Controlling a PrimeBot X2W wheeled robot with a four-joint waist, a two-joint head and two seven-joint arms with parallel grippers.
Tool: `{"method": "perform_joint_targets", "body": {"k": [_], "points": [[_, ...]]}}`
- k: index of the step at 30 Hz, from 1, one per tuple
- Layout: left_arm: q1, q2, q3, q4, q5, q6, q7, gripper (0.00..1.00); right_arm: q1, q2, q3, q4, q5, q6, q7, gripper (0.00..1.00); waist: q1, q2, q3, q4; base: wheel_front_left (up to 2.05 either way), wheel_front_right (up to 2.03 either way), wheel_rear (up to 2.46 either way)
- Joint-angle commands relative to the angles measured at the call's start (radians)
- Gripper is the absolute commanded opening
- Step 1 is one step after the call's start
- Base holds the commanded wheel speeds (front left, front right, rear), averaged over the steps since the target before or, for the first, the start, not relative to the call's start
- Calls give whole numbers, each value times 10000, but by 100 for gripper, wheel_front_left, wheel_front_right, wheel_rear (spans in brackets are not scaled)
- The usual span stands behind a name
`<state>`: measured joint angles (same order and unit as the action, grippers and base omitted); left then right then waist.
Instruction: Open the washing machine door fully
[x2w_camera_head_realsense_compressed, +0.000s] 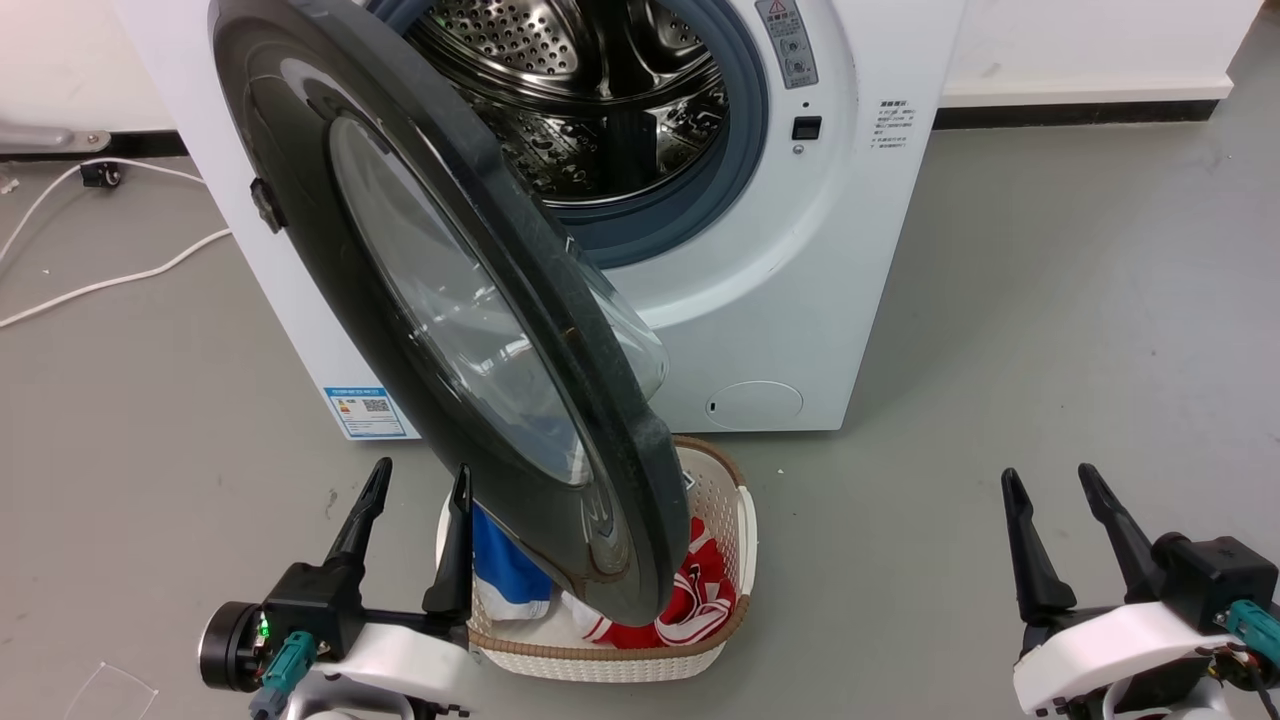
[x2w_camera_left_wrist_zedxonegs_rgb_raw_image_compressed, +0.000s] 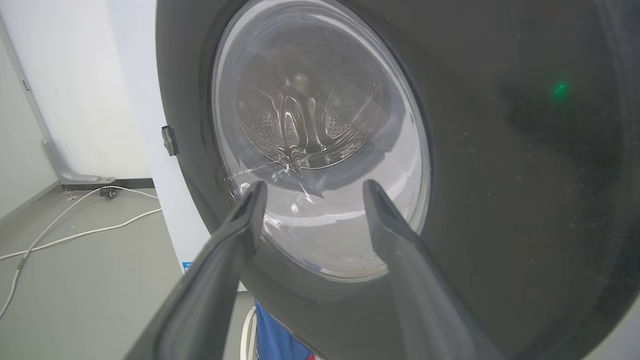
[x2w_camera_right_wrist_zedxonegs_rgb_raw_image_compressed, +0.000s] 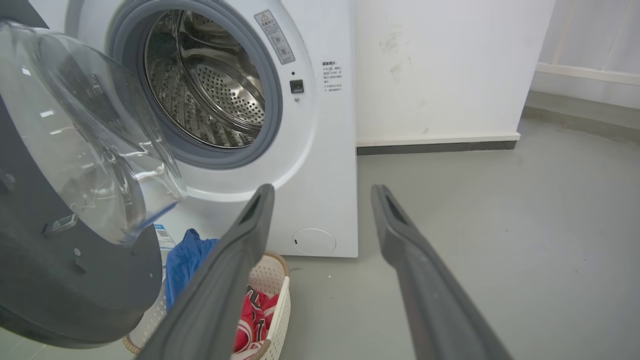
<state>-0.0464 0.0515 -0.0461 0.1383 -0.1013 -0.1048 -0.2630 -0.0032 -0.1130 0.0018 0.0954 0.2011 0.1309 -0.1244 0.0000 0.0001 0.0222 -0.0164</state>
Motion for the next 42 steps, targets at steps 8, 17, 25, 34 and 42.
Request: {"method": "perform_joint_targets", "body": {"k": [8, 17, 25, 34, 42], "points": [[-130, -15, 17, 189, -119, 0, -27, 0, -181, 10, -58, 27, -269, -3, -130, 100, 0, -1, -5, -15, 0, 0, 0], [-323, -15, 99, 185, -238, 66, -27, 0, -141, 43, -210, -21, -409, -3, -102, 100, 0, -1, -41, 9, 0, 0, 0], [-925, 96, 132, -1201, -232, 79, -26, 0, -69, 94, -321, -84, -458, -3, -50, 100, 0, -1, -100, 71, 0, 0, 0], [-1914, 121, -627, -3792, -116, -14, 566, 0, 47, 164, -424, -213, -547, -3, 18, 100, 0, -1, -246, 186, 0, 0, 0], [-2928, 57, -2603, -5281, -548, -178, 1677, 0, 258, 220, -591, -427, -611, -3, 127, 100, 0, -1, -307, 281, 0, 0, 0]]}}
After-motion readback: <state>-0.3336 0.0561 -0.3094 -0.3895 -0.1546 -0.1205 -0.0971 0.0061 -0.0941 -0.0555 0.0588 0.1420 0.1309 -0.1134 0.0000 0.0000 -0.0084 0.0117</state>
